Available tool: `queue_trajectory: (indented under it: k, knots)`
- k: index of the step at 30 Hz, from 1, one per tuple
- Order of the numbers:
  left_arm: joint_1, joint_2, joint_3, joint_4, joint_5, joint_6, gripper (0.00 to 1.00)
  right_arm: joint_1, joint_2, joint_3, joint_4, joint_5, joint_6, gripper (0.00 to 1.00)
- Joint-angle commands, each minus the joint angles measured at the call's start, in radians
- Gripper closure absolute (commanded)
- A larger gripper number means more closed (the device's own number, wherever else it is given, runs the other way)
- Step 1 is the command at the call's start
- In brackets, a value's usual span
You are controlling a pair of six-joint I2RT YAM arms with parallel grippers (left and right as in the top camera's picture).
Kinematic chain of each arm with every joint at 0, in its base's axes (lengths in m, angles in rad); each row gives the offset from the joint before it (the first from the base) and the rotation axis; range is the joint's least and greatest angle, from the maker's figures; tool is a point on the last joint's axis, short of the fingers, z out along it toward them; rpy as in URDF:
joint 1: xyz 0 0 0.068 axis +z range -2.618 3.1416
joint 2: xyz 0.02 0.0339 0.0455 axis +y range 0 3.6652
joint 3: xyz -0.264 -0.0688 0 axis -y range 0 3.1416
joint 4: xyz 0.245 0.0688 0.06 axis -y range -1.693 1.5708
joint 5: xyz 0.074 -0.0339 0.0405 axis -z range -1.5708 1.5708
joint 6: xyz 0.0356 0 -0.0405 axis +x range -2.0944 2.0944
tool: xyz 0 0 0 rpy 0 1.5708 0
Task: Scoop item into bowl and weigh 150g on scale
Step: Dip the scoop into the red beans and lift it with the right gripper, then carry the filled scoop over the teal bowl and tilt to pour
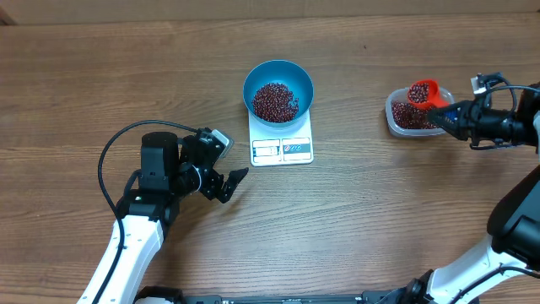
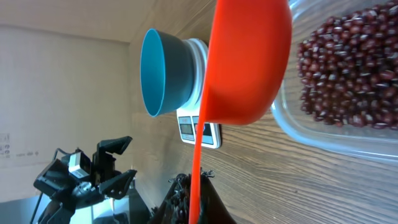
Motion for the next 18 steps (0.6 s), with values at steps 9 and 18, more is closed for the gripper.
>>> queue_trajectory:
  k: [9, 18]
  knots:
    - [-0.008, 0.003, 0.003, 0.003, 0.008, -0.010, 0.00, 0.132, -0.042, -0.004, 0.009, -0.092, -0.015, 0.96]
    - [-0.008, 0.003, 0.003, 0.003, 0.008, -0.011, 0.00, 0.278, -0.042, 0.053, 0.032, -0.148, 0.055, 0.96]
